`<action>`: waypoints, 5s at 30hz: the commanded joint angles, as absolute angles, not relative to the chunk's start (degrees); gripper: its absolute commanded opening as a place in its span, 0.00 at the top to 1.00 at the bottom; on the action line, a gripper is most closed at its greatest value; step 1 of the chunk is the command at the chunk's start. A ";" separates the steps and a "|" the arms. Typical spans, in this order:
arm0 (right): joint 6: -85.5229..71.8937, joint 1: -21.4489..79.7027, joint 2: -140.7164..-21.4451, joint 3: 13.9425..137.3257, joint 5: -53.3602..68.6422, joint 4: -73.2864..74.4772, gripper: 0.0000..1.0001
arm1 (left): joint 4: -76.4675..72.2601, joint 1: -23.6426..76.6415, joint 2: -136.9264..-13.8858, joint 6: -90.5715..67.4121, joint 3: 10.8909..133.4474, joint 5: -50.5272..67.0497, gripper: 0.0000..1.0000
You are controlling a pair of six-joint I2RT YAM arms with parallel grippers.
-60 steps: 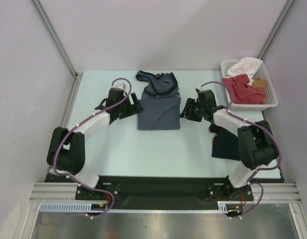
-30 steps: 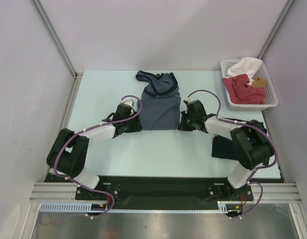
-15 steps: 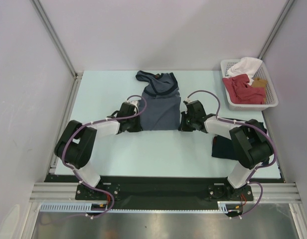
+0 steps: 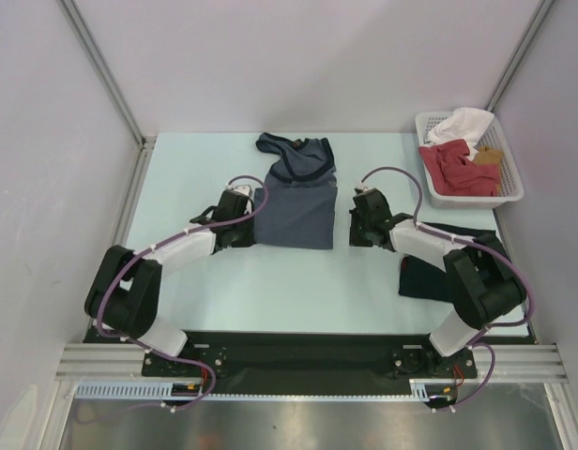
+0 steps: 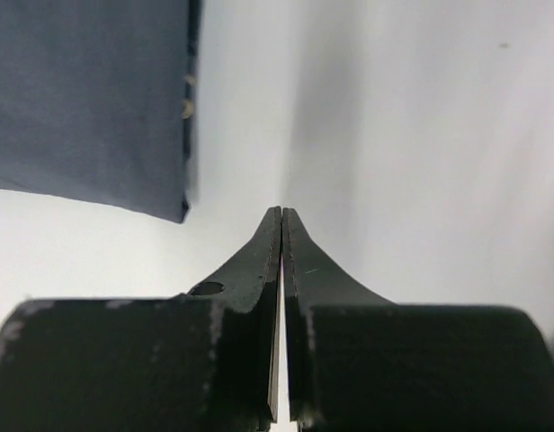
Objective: Fold and stack the tank tops
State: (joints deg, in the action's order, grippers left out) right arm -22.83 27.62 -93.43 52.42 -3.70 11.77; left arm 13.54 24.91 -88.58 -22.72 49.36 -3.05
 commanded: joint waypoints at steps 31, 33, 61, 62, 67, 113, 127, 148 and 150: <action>-18.28 36.39 -102.66 60.56 -1.65 16.61 1.00 | 12.48 25.05 -90.88 -23.38 45.35 -0.44 1.00; -18.89 36.39 -99.68 58.63 -2.46 17.57 1.00 | 12.57 25.31 -89.92 -23.55 44.56 0.00 1.00; -31.29 41.49 -65.04 37.00 -1.57 28.82 0.39 | 13.79 45.53 -62.85 -39.55 23.03 1.33 0.78; -30.42 40.79 -64.69 38.05 -1.58 29.52 0.39 | 15.10 45.53 -61.45 -39.81 23.20 0.62 0.72; -26.90 31.39 -65.74 42.53 5.09 28.04 0.35 | 16.61 45.53 -58.63 -39.90 23.47 0.18 0.55; -29.96 31.47 -152.05 137.99 -12.04 31.57 0.67 | 1.32 50.18 -73.92 -42.10 19.95 6.33 0.76; -36.93 26.89 -155.22 140.63 5.10 17.59 0.34 | 4.04 50.36 -74.70 -42.28 20.39 2.81 0.78; -21.18 28.13 -118.42 112.62 2.46 22.32 0.37 | 17.58 48.25 -58.63 -42.10 23.03 -2.55 0.54; -21.71 28.13 -108.76 100.59 1.41 23.03 0.39 | 18.63 47.99 -56.61 -42.01 23.20 -3.07 0.49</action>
State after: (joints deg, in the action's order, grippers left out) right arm -23.20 28.16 -120.46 109.82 3.53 19.49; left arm 14.92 48.62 -59.92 -42.92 22.57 -0.69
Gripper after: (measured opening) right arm 0.621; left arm 0.486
